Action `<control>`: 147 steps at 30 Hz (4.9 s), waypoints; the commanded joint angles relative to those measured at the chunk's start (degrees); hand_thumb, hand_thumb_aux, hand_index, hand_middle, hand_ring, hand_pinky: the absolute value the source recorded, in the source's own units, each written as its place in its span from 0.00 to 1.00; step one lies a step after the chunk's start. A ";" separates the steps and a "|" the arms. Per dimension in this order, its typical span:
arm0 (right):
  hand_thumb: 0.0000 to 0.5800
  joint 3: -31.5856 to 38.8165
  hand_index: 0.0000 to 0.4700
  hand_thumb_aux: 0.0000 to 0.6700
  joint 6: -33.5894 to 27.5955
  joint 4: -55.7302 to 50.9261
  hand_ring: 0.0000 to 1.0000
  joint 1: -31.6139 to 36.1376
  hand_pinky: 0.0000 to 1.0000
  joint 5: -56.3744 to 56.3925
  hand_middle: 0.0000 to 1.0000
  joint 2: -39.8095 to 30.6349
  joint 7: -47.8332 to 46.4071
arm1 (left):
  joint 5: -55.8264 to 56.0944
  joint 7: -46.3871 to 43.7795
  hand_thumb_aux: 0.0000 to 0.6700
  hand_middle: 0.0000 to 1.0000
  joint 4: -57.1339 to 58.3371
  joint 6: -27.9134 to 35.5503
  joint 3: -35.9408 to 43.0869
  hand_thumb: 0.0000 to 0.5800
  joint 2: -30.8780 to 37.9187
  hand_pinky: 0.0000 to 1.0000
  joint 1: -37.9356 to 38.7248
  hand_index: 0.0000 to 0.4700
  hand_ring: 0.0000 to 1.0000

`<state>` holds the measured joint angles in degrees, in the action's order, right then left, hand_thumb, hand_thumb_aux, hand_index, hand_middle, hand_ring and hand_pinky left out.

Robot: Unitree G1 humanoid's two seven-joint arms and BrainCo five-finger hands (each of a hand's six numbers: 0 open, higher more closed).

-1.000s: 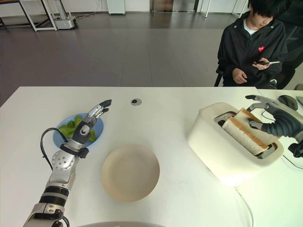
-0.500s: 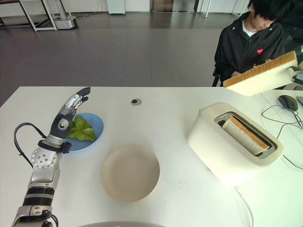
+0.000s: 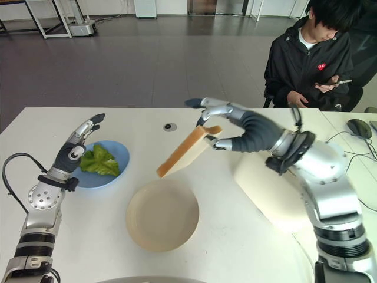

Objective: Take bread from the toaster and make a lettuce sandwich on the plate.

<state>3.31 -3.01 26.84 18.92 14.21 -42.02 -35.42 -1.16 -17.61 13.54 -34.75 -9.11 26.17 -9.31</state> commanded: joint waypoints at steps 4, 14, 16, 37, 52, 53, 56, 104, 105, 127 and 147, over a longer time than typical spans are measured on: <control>1.00 21.64 1.00 1.00 18.52 -14.57 0.00 -6.98 0.00 -26.65 0.00 10.87 6.86 | -13.12 6.24 0.00 0.00 11.00 -2.76 1.10 0.00 7.55 0.00 -1.75 0.00 0.00; 1.00 22.90 1.00 1.00 32.53 -14.95 0.00 -11.96 0.00 -37.93 0.00 9.94 9.86 | -35.54 27.42 0.00 0.00 19.13 -2.34 7.10 0.00 14.91 0.00 -4.35 0.00 0.00; 0.87 22.29 0.64 0.64 33.08 -15.14 0.00 -12.30 0.00 -39.40 0.00 8.37 9.09 | -40.31 30.70 0.00 0.00 20.21 0.01 9.64 0.00 16.37 0.00 -5.21 0.00 0.00; 0.00 18.58 0.00 0.00 32.28 -17.68 0.00 -12.75 0.00 -41.18 0.00 4.53 6.11 | -49.53 38.64 0.78 0.00 32.86 9.97 26.20 0.95 17.10 0.00 -13.18 0.78 0.00; 0.00 16.64 0.00 0.00 31.99 -18.34 0.00 -12.37 0.00 -41.02 0.00 5.81 7.32 | -44.17 39.31 1.00 0.00 21.34 8.50 21.94 1.00 22.65 0.00 -8.86 1.00 0.00; 0.00 15.81 0.00 0.00 31.77 -18.39 0.00 -12.02 0.00 -40.87 0.00 5.79 7.74 | -42.72 37.75 1.00 0.00 15.93 8.57 20.19 1.00 23.68 0.00 -6.48 1.00 0.00; 0.00 11.62 0.00 0.00 30.64 -19.02 0.00 -9.73 0.00 -39.68 0.00 5.11 9.08 | -37.35 30.07 1.00 0.00 -5.91 8.11 17.74 1.00 23.87 0.00 2.08 1.00 0.00; 0.00 -41.48 0.00 0.00 24.82 -17.08 0.00 -24.29 0.00 -29.68 0.00 -16.09 1.19 | -10.35 15.03 0.00 0.00 -16.05 -2.36 12.55 0.00 4.75 0.00 8.46 0.00 0.00; 0.00 -41.46 0.00 0.00 24.49 -18.60 0.00 -26.39 0.00 -30.91 0.00 -16.45 0.45 | -10.54 14.82 0.00 0.00 -15.63 -2.45 12.49 0.00 4.42 0.00 8.12 0.00 0.00; 1.00 -38.73 1.00 1.00 17.92 -16.17 0.00 -25.27 0.00 -30.42 0.00 -17.34 3.14 | -15.52 13.38 0.00 0.00 -12.17 -3.81 10.48 0.00 3.21 0.00 6.75 0.00 0.00; 1.00 -14.38 1.00 1.00 -8.45 -5.05 0.00 -1.99 0.00 15.65 0.00 -9.14 -7.71 | -22.00 14.64 0.00 0.00 -18.72 -6.32 4.15 0.00 5.73 0.00 10.50 0.00 0.00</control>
<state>-15.95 -6.90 19.75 16.24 28.30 -54.23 -44.26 -21.11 -3.21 -3.54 -40.83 -3.54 30.88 0.24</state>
